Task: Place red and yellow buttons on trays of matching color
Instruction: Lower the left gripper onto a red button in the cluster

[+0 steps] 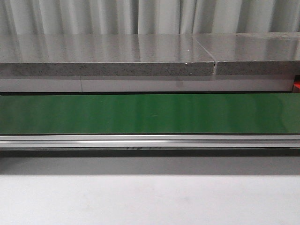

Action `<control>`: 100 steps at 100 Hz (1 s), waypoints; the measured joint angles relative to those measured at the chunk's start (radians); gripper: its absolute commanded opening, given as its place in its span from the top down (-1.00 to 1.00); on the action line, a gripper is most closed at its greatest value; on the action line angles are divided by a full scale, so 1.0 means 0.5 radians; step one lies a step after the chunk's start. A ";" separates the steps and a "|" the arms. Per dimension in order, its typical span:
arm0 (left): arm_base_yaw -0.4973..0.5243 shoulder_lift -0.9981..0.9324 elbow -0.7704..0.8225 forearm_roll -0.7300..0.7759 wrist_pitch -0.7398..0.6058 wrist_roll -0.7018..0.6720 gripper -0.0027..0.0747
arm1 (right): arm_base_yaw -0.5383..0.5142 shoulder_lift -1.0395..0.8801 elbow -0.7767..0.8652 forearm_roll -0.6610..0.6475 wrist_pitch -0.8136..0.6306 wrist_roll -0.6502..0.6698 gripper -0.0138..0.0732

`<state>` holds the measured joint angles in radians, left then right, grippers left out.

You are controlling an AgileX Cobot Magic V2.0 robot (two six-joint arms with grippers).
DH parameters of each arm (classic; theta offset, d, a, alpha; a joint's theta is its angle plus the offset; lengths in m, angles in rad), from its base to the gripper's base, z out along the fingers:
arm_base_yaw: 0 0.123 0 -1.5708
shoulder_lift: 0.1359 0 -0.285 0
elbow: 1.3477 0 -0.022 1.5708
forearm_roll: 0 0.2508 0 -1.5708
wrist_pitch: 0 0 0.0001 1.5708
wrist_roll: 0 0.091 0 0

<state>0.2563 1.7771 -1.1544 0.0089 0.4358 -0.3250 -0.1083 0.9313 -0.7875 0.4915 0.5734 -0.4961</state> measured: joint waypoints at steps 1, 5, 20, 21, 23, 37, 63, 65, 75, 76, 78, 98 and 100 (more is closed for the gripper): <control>0.000 0.000 0.000 0.000 0.000 0.000 -0.73 | 0.000 0.000 0.000 0.000 0.000 0.000 0.84; 0.000 0.000 0.000 0.000 0.000 0.000 -0.72 | 0.000 0.000 0.000 0.000 0.000 0.000 0.84; 0.000 0.000 0.000 0.000 0.000 -0.001 -0.72 | 0.000 0.000 0.000 0.000 0.000 0.000 0.84; 0.000 0.000 0.000 0.000 -0.003 -0.001 -0.72 | 0.000 0.000 0.000 0.000 0.000 0.000 0.84; 0.000 0.000 0.000 0.000 -0.003 -0.004 -0.71 | 0.000 0.000 0.000 0.000 0.000 0.000 0.84; 0.000 0.000 0.000 -0.018 -0.003 -0.004 -0.71 | 0.000 0.000 0.000 0.000 0.000 0.000 0.84; 0.000 0.000 0.000 -0.037 -0.003 -0.004 -0.71 | 0.000 0.000 0.000 0.000 0.000 0.000 0.84; 0.000 0.000 0.000 -0.037 0.001 -0.004 -0.71 | 0.000 0.000 0.000 0.000 0.000 0.000 0.84; 0.000 0.000 0.000 -0.037 0.001 -0.004 -0.71 | 0.000 0.000 0.000 0.000 0.000 0.000 0.84; 0.000 0.000 0.000 -0.037 0.001 -0.004 -0.71 | 0.000 0.000 0.000 0.000 0.000 0.000 0.84; 0.000 0.004 0.000 -0.037 0.001 -0.004 -0.71 | 0.000 0.000 0.000 0.000 0.000 0.000 0.84; 0.001 0.085 -0.005 -0.069 -0.001 -0.009 -0.71 | 0.000 0.000 0.000 0.000 0.000 0.000 0.84; 0.001 0.088 -0.005 -0.069 -0.001 -0.009 -0.71 | 0.000 0.000 0.000 0.000 0.000 0.000 0.84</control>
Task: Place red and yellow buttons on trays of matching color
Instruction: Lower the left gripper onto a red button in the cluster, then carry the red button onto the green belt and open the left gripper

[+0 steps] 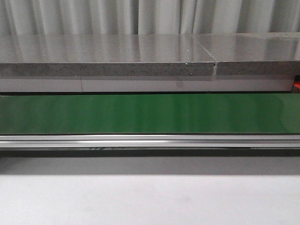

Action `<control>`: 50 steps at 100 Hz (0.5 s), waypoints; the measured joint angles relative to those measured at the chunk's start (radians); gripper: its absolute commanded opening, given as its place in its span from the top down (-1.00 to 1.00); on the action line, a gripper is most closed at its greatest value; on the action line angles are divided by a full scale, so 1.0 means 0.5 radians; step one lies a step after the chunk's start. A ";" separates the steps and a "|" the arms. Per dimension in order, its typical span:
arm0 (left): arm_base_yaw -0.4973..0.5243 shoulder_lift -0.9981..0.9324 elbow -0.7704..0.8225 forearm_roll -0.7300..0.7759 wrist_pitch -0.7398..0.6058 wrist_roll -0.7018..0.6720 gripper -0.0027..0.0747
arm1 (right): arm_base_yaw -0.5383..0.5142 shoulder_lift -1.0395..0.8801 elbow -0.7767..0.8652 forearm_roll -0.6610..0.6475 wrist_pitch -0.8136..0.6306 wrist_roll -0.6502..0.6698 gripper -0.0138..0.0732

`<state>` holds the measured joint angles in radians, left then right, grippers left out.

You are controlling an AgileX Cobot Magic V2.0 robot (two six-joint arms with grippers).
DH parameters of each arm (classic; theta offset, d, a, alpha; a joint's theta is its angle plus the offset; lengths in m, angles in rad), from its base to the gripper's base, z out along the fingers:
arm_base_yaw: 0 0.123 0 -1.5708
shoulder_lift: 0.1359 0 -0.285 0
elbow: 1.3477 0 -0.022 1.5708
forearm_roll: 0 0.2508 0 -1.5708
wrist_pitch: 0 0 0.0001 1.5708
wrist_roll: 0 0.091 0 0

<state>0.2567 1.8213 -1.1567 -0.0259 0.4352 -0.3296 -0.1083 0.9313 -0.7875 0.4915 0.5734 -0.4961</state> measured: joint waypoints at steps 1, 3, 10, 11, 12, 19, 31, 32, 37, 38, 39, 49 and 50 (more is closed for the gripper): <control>0.000 0.004 0.000 0.000 0.000 0.000 -0.71 | 0.000 0.000 0.000 0.000 0.000 0.000 0.84; 0.000 0.010 0.000 0.000 0.000 0.000 -0.71 | 0.000 0.000 0.000 0.000 0.000 0.000 0.84; 0.003 0.015 0.000 0.000 -0.009 0.000 -0.71 | 0.000 0.000 0.000 0.000 0.000 0.000 0.84; 0.003 0.015 0.000 0.000 -0.013 0.000 -0.71 | 0.000 0.000 0.000 0.000 0.000 0.000 0.84; 0.003 0.015 0.000 0.000 -0.013 0.000 -0.71 | 0.000 0.000 0.000 0.000 0.000 0.000 0.84; 0.003 0.015 0.000 -0.004 -0.016 0.000 -0.65 | 0.000 0.000 0.000 0.000 0.000 0.000 0.84; 0.003 0.015 0.000 -0.004 -0.016 0.000 -0.44 | 0.000 0.000 0.000 0.000 0.000 0.000 0.84; 0.003 0.015 0.000 -0.004 -0.012 0.000 -0.40 | 0.000 0.000 0.000 0.000 0.000 0.000 0.84; 0.003 0.015 0.000 -0.004 -0.003 0.000 -0.29 | 0.000 0.000 0.000 0.000 0.000 0.000 0.84; 0.003 0.015 0.000 -0.004 -0.004 0.000 -0.27 | 0.000 0.000 0.000 0.000 0.000 0.000 0.84; 0.003 0.015 0.000 -0.004 0.001 0.000 -0.23 | 0.000 0.000 0.000 0.000 0.000 0.000 0.84; 0.003 0.015 0.000 -0.008 0.013 0.000 0.02 | 0.000 0.000 0.000 0.000 0.000 0.000 0.84; 0.003 0.015 0.000 -0.008 0.013 0.000 0.04 | 0.000 0.000 0.000 0.000 0.000 0.000 0.84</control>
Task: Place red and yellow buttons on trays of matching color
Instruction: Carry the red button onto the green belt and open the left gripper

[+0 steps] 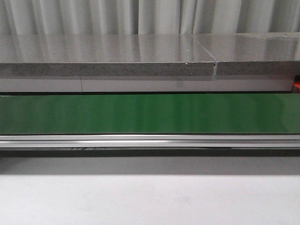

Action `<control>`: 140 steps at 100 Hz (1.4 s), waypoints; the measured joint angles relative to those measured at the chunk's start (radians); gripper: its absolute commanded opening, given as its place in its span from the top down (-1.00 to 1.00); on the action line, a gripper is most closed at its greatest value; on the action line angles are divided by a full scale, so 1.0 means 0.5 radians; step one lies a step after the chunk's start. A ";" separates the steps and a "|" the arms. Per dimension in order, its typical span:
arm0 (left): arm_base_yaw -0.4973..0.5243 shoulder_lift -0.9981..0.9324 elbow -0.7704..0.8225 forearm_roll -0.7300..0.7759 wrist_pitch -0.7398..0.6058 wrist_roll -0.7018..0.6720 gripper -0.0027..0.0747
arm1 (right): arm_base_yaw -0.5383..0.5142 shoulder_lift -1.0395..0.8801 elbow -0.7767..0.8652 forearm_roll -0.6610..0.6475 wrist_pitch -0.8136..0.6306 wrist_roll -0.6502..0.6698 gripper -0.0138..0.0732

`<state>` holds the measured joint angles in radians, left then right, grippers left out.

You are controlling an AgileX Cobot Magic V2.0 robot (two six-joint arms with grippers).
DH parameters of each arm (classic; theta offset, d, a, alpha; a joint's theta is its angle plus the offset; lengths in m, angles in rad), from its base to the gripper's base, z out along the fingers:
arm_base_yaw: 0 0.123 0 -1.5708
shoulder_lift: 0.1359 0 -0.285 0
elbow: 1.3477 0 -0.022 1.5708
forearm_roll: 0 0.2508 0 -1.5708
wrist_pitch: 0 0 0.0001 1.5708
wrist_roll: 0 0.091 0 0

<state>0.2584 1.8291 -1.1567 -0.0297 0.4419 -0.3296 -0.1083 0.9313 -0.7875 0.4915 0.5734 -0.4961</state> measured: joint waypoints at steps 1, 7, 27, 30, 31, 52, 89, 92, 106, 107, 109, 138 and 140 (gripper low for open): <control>0.000 0.000 0.000 0.000 0.000 0.000 0.08 | 0.000 0.000 0.000 0.000 0.000 0.000 0.84; 0.000 0.000 0.000 0.000 0.003 0.000 0.23 | 0.000 0.000 0.000 0.000 0.000 0.000 0.84; 0.000 -0.010 0.000 0.000 0.008 0.000 0.62 | 0.000 0.000 0.000 0.000 0.000 0.000 0.84; 0.000 -0.022 0.000 0.000 0.009 0.000 0.65 | 0.000 0.000 0.000 0.000 0.000 0.000 0.84; 0.000 -0.026 0.000 0.000 0.009 0.000 0.67 | 0.000 0.000 0.000 0.000 0.000 0.000 0.84; 0.000 -0.262 0.004 0.000 0.013 0.004 0.72 | 0.000 0.000 0.000 0.000 0.000 0.000 0.84; -0.067 -0.640 0.004 0.000 0.394 0.159 0.72 | 0.000 0.000 0.000 0.000 0.000 0.000 0.84; -0.087 -0.645 0.007 0.000 0.424 0.172 0.72 | 0.000 0.000 0.000 0.000 0.000 0.000 0.84; -0.192 -0.645 0.062 0.000 0.476 0.207 0.72 | 0.000 0.000 0.000 0.000 0.000 0.000 0.84; -0.203 -0.645 0.069 0.000 0.476 0.211 0.72 | 0.000 0.000 0.000 0.000 0.000 0.000 0.84; -0.219 -0.645 0.076 0.000 0.476 0.211 0.72 | 0.000 0.000 0.000 0.000 0.000 0.000 0.84; -0.388 -0.645 0.116 0.000 0.435 0.215 0.72 | 0.000 0.000 0.000 0.000 0.000 0.000 0.84; -0.398 -0.645 0.116 0.000 0.428 0.215 0.72 | 0.000 0.000 0.000 0.000 0.000 0.000 0.84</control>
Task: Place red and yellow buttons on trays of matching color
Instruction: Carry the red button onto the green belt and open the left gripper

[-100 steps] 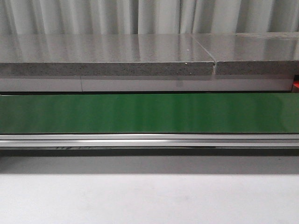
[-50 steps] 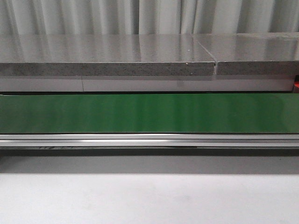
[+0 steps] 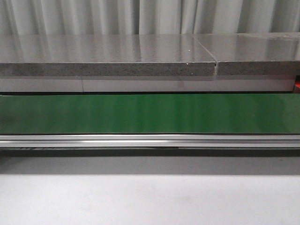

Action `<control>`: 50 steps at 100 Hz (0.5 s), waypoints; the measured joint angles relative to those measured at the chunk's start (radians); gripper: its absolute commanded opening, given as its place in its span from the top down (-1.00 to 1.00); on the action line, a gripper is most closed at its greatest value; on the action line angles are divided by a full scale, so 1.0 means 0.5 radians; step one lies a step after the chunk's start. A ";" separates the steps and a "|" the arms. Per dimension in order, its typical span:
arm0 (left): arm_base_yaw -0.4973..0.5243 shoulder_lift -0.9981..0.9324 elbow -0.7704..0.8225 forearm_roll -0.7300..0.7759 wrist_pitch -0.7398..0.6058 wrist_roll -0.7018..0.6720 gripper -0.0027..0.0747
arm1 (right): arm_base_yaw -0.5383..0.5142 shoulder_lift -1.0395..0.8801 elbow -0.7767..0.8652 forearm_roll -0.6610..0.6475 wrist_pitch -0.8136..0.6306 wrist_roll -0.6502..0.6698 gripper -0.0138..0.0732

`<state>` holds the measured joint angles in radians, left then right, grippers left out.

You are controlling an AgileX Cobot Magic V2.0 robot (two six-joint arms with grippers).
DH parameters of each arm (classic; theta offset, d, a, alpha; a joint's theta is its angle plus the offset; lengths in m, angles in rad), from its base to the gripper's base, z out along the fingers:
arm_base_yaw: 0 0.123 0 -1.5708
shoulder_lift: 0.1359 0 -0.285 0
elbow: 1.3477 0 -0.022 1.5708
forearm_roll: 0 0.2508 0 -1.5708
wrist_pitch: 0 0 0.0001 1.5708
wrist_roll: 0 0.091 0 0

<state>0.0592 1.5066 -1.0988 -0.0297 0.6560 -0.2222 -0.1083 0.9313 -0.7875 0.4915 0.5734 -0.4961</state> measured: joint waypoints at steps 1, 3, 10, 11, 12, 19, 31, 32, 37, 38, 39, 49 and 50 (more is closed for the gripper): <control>0.000 0.000 0.000 0.000 0.002 0.000 0.72 | 0.000 0.000 0.000 0.000 0.000 0.000 0.84; -0.004 0.000 0.000 0.000 -0.007 0.000 0.72 | 0.000 0.000 0.000 0.000 0.000 0.000 0.84; -0.013 0.000 0.003 -0.008 -0.031 0.000 0.72 | 0.000 0.000 0.000 0.000 0.000 0.000 0.84; -0.018 0.000 0.003 -0.008 -0.037 0.000 0.72 | 0.000 0.000 0.000 0.000 0.000 0.000 0.84; -0.017 0.000 0.003 -0.013 -0.043 0.000 0.72 | 0.000 0.000 0.000 0.000 0.000 0.000 0.84; -0.017 0.004 0.004 -0.016 -0.062 0.000 0.72 | 0.000 0.000 0.000 0.000 0.000 0.000 0.84; -0.017 0.034 0.004 -0.034 -0.075 0.000 0.69 | 0.000 0.000 0.000 0.000 0.000 0.000 0.84; -0.017 0.040 0.004 -0.035 -0.075 0.000 0.69 | 0.000 0.000 0.000 0.000 0.000 0.000 0.84; -0.017 0.055 0.004 -0.038 -0.079 0.000 0.63 | 0.000 0.000 0.000 0.000 0.000 0.000 0.84; -0.017 0.060 0.004 -0.038 -0.079 0.000 0.61 | 0.000 0.000 0.000 0.000 0.000 0.000 0.84; -0.017 0.065 0.004 -0.040 -0.079 0.000 0.60 | 0.000 0.000 0.000 0.000 0.000 0.000 0.84; -0.020 0.095 0.007 -0.048 -0.079 0.000 0.28 | 0.000 0.000 0.000 0.000 0.000 0.000 0.84; -0.020 0.099 0.007 -0.048 -0.079 0.000 0.21 | 0.000 0.000 0.000 0.000 0.000 0.000 0.84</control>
<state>0.0492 1.5559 -1.0950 -0.0536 0.6168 -0.2222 -0.1083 0.9313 -0.7875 0.4915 0.5734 -0.4961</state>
